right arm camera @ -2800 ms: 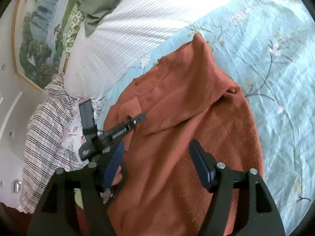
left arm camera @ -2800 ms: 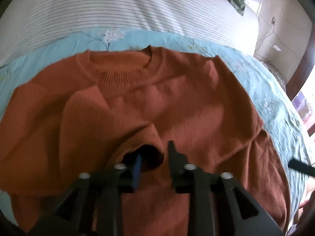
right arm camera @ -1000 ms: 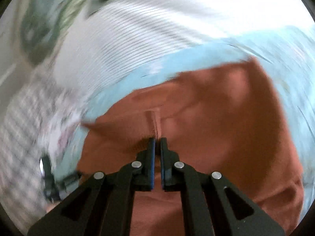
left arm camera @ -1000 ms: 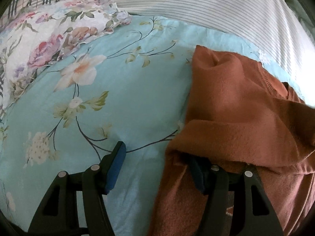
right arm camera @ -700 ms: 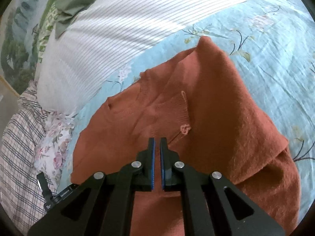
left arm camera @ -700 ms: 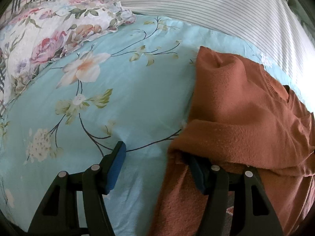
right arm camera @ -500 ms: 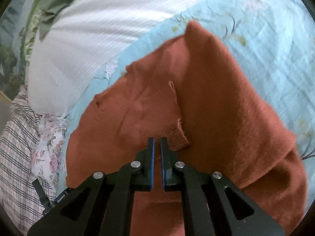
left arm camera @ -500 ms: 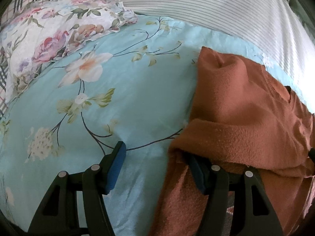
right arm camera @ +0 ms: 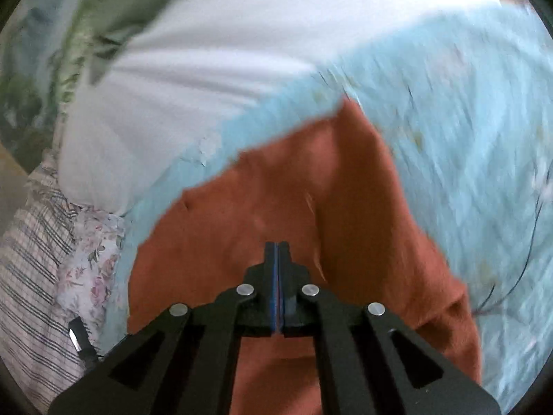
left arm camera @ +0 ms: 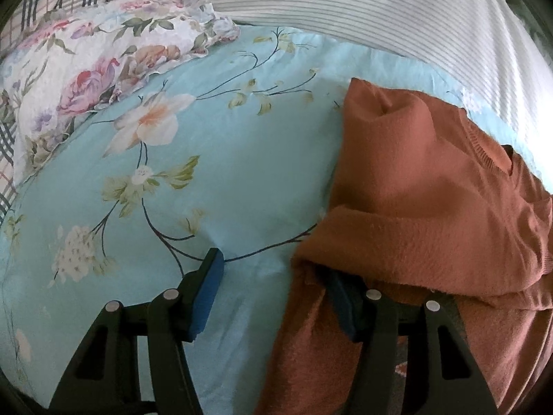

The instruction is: Fold small clothes

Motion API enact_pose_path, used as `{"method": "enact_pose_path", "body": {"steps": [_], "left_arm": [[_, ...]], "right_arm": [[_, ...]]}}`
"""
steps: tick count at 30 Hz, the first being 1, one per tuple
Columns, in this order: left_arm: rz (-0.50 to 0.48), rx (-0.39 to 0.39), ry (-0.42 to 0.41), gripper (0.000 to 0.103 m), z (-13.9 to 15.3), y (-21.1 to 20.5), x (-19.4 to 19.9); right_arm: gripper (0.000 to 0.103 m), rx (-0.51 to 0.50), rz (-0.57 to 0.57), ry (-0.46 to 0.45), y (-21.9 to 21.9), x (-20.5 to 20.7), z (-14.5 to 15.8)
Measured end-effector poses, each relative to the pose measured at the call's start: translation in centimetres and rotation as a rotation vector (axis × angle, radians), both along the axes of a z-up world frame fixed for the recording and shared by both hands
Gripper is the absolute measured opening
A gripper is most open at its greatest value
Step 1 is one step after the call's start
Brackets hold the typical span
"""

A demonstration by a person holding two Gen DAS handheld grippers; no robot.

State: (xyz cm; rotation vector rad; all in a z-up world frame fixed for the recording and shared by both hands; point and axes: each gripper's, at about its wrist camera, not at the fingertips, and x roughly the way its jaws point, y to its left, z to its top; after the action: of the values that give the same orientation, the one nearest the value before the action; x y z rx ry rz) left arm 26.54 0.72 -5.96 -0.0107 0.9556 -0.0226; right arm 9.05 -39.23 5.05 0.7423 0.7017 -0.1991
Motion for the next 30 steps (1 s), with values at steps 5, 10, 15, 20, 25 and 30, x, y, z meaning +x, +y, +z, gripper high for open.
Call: {"method": "enact_pose_path", "body": {"steps": [5,10,15,20,25,30], "left_arm": [[-0.007,-0.003,0.005,0.061,0.0,0.2,0.0],[-0.009,0.002,0.008,0.061,-0.1,0.0,0.1],[-0.023,0.006,0.009,0.061,-0.1,-0.3,0.3],[-0.032,0.007,0.008,0.053,0.2,-0.5,0.6],[-0.033,0.018,-0.003,0.049,0.4,-0.6,0.2],[-0.025,0.021,-0.003,0.048,0.1,-0.5,-0.4]], "right_arm": [[0.095,0.040,0.008,0.037,-0.3,0.8,-1.6],[0.103,0.008,0.023,0.052,0.0,1.9,-1.7],[0.078,-0.036,0.072,0.142,0.3,3.9,-2.7],[0.006,-0.003,0.099,0.149,-0.4,4.9,-3.6],[0.005,-0.011,0.064,-0.047,-0.7,0.5,0.6],[0.005,-0.033,0.026,0.026,-1.9,-1.1,-1.2]]}}
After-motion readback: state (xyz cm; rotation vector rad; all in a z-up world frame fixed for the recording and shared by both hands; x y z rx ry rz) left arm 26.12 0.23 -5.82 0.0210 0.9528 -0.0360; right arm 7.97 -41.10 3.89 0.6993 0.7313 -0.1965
